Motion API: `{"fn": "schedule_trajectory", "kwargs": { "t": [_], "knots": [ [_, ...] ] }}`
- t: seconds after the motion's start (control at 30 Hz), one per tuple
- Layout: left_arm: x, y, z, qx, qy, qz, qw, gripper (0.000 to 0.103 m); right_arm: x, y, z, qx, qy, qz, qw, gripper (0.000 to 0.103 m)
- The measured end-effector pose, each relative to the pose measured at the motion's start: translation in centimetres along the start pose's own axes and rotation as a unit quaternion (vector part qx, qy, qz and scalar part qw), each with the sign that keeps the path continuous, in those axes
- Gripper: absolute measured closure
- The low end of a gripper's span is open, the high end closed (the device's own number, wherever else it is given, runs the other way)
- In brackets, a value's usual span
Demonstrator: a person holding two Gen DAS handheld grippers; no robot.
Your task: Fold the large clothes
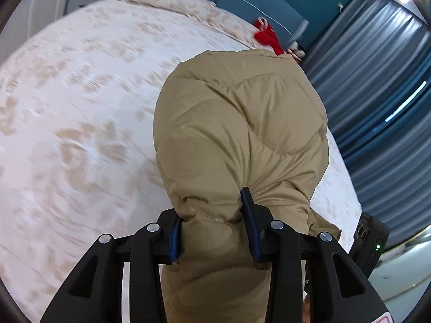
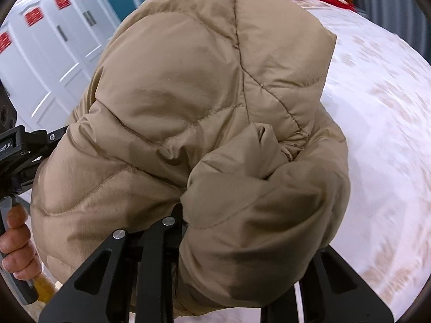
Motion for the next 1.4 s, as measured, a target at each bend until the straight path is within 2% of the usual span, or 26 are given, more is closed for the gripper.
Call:
{"fn": "schedule_trajectory", "kwargs": {
  "t": [0.1, 0.3, 0.5, 0.6, 0.7, 0.77, 0.83, 0.87, 0.9, 0.93, 1.0, 1.03, 1.1, 1.13, 1.17, 1.2, 1.27, 1.4],
  "knots": [
    [-1.1, -1.4, -3.2, -0.017, -0.007, 0.011, 0.9998, 0.068, -1.6, 1.6, -3.0, 0.0, -0.018, -0.001, 1.0, 0.082],
    [-2.9, -1.4, -7.7, -0.034, -0.017, 0.015, 0.9992, 0.068, -3.4, 5.1, -6.8, 0.016, -0.035, -0.011, 0.999, 0.082],
    [-2.9, 0.5, -11.6, -0.041, -0.038, -0.005, 0.9985, 0.067, -3.8, 7.9, -7.6, 0.042, -0.048, -0.03, 0.998, 0.081],
    [-1.9, 0.4, -12.0, -0.055, -0.042, -0.008, 0.9976, 0.066, -2.9, 7.3, -6.4, 0.046, -0.039, -0.043, 0.997, 0.074],
    [-1.0, 0.0, -12.0, -0.096, -0.05, -0.017, 0.994, 0.06, -2.7, 6.5, -5.7, 0.039, -0.017, -0.062, 0.997, 0.062],
    [-0.3, -0.7, -11.6, -0.141, -0.053, -0.016, 0.9885, 0.056, -1.9, 5.5, -5.1, 0.033, 0.0, -0.073, 0.997, 0.05],
    [0.1, -1.6, -10.9, -0.197, -0.04, -0.003, 0.9796, 0.054, -1.1, 4.1, -4.5, 0.037, 0.004, -0.073, 0.997, 0.041],
    [0.3, -2.3, -10.2, -0.248, -0.028, 0.005, 0.9683, 0.052, -0.3, 3.2, -3.9, 0.043, 0.001, -0.068, 0.997, 0.038],
    [0.3, -2.8, -9.7, -0.283, -0.016, 0.011, 0.9589, 0.052, 0.0, 2.1, -3.7, 0.05, -0.004, -0.062, 0.997, 0.038],
    [0.5, -3.3, -9.2, -0.31, -0.006, 0.016, 0.9507, 0.052, 0.2, 1.5, -3.4, 0.056, -0.005, -0.06, 0.997, 0.037],
    [0.8, -4.4, -7.9, -0.33, 0.004, 0.024, 0.9438, 0.052, 0.9, -0.5, -3.2, 0.073, -0.006, -0.051, 0.996, 0.037],
    [0.9, -4.8, -7.5, -0.334, 0.006, 0.027, 0.9421, 0.052, 1.3, -1.4, -3.0, 0.079, -0.008, -0.044, 0.996, 0.038],
    [1.6, -5.5, -6.0, -0.345, 0.014, 0.032, 0.9381, 0.051, 2.0, -3.1, -3.6, 0.098, -0.024, -0.024, 0.995, 0.051],
    [1.9, -5.7, -5.4, -0.349, 0.016, 0.034, 0.9363, 0.051, 2.3, -4.2, -4.4, 0.121, -0.042, -0.01, 0.992, 0.061],
    [2.1, -5.7, -5.0, -0.352, 0.015, 0.034, 0.9353, 0.05, 2.0, -4.6, -5.3, 0.138, -0.054, 0.0, 0.989, 0.075],
    [2.4, -5.6, -4.5, -0.35, 0.013, 0.031, 0.9363, 0.05, 1.7, -4.9, -6.0, 0.151, -0.064, 0.008, 0.987, 0.079],
    [2.7, -5.2, -4.1, -0.341, 0.001, 0.021, 0.9397, 0.05, 1.7, -5.8, -7.1, 0.148, -0.08, 0.016, 0.986, 0.099],
    [3.6, -3.6, -3.8, -0.344, -0.024, 0.0, 0.9385, 0.05, 1.6, -5.6, -7.5, 0.124, -0.088, -0.004, 0.988, 0.099]
  ]
}}
Point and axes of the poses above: each gripper's, at about its wrist camera, not at the fingertips, and y roughly the way its jaws point, z to its right, x to its underside, the point moved 4 cm from there along y, roughly the way its jaws point, and after that the axes turned 11 degrees about -z, right-handed, at the moved point
